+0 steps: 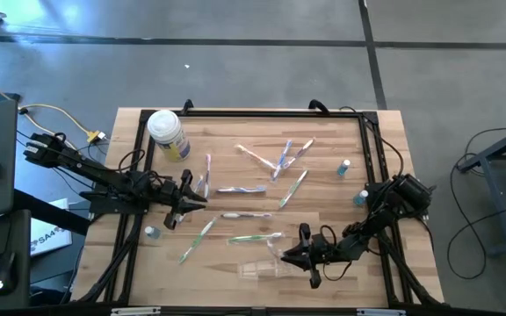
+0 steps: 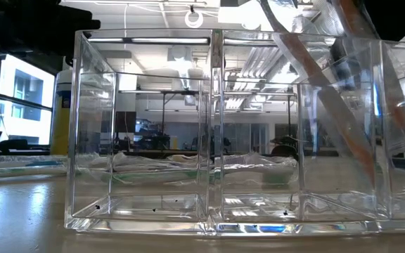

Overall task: Pick & Place toothbrushing station
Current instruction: Put the bottom orange toothbrush into the transparent bin, then put the middle blue toothbrush into the transparent bin

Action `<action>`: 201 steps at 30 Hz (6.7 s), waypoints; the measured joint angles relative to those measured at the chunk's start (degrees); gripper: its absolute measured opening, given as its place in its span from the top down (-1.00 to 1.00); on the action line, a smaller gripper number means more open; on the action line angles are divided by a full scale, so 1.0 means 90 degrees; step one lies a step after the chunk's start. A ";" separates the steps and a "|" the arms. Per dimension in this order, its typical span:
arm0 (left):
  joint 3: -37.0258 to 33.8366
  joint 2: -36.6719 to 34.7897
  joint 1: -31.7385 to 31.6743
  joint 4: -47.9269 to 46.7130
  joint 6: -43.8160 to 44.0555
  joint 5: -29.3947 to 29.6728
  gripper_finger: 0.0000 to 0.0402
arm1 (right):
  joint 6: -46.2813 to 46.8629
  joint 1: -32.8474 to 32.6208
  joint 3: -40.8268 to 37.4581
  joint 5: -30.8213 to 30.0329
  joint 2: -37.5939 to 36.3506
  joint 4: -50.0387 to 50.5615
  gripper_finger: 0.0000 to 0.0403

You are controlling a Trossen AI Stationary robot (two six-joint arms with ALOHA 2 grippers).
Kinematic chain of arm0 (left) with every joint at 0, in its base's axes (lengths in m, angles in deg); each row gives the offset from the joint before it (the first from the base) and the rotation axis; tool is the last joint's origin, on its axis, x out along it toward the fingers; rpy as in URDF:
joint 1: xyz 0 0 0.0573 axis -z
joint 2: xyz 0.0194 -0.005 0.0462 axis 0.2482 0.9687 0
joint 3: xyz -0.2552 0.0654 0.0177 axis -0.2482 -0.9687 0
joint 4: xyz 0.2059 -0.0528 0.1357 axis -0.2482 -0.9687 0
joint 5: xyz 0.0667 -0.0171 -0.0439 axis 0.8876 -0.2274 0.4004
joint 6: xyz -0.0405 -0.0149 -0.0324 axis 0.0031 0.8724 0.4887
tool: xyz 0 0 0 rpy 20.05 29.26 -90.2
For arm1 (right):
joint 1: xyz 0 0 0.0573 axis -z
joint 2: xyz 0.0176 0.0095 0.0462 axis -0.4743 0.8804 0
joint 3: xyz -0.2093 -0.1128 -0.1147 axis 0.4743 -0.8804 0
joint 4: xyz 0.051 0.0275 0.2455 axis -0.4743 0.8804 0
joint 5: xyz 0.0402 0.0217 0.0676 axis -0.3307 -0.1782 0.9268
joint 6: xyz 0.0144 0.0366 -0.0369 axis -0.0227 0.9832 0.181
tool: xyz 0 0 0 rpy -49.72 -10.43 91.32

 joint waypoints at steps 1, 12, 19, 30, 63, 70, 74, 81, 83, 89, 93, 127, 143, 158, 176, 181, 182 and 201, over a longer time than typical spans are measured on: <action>0.0000 0.0000 0.0001 -0.0002 0.0000 0.0001 0.62 | -0.0002 0.0000 0.0000 -0.0001 0.0000 0.0002 0.84; 0.0000 0.0002 0.0000 -0.0096 -0.0036 -0.0004 0.62 | 0.0008 0.0000 0.0000 -0.0056 0.0000 0.0156 0.50; 0.0000 0.0002 0.0000 -0.0104 -0.0046 -0.0004 0.62 | 0.0089 0.0000 0.0000 -0.0233 0.0000 0.0244 0.23; 0.0000 0.0001 0.0000 -0.0102 -0.0046 -0.0004 0.62 | 0.0594 0.0000 -0.0250 -0.0348 -0.0136 0.0324 0.20; 0.2728 0.0595 0.0000 -0.5553 0.0274 0.1034 0.62 | 0.0048 -0.0843 -0.0245 -0.0898 -0.2667 0.3736 0.21; 0.4284 0.1722 -0.0005 -0.7913 0.0171 0.1025 0.62 | 0.0361 -0.0860 -0.0245 -0.0851 -0.2667 0.3986 0.21; 0.4695 0.2394 -0.0072 -0.8148 0.0017 0.1281 0.62 | 0.0360 -0.0884 -0.0245 -0.0876 -0.2666 0.3977 0.21; 0.4843 0.3135 -0.0888 -0.8008 -0.0571 0.1181 0.62 | 0.0360 -0.0879 -0.0245 -0.0917 -0.2664 0.3945 0.21; 0.4835 0.3183 -0.1046 -0.8058 -0.0708 0.1086 0.62 | 0.0357 -0.0879 -0.0245 -0.0916 -0.2662 0.3947 0.21; 0.4838 0.3227 -0.1469 -0.7636 -0.0532 0.0907 0.52 | 0.0340 -0.0879 -0.0245 -0.0916 -0.2659 0.4010 0.21; 0.4838 0.3226 -0.1618 -0.7582 -0.0383 0.0826 0.24 | 0.0351 -0.0886 -0.0245 -0.0916 -0.2659 0.4008 0.21; 0.4833 0.5196 -0.2336 -0.7052 -0.1521 0.0285 -0.40 | 0.0426 -0.0891 -0.0245 -0.0647 -0.2659 0.4066 0.21; 0.4863 0.5997 -0.2339 -0.6883 -0.1324 -0.0050 -0.33 | 0.0430 -0.0889 -0.0245 -0.0460 -0.2657 0.4040 0.21; 0.4845 0.6023 -0.2327 -0.7037 -0.1310 -0.0326 0.90 | 0.0516 -0.0908 -0.0245 -0.0315 -0.2659 0.4037 0.21; 0.4988 0.4348 -0.1485 -0.8185 0.0093 0.1711 0.91 | -0.0569 -0.0908 -0.0243 -0.0371 -0.2657 0.3642 0.21; 0.5303 0.3593 -0.0722 -0.8309 0.0652 0.2803 0.91 | -0.1296 -0.0908 -0.0243 -0.0375 -0.2658 0.3267 0.21; 0.5373 0.3454 -0.0549 -0.8298 0.0776 0.3128 0.91 | -0.1452 -0.0908 -0.0243 -0.0370 -0.2677 0.3191 0.21; 0.6624 0.4451 0.3082 -0.3436 -0.2083 0.6618 0.91 | -0.3585 -0.0962 -0.0195 0.0217 -0.3254 0.2512 0.19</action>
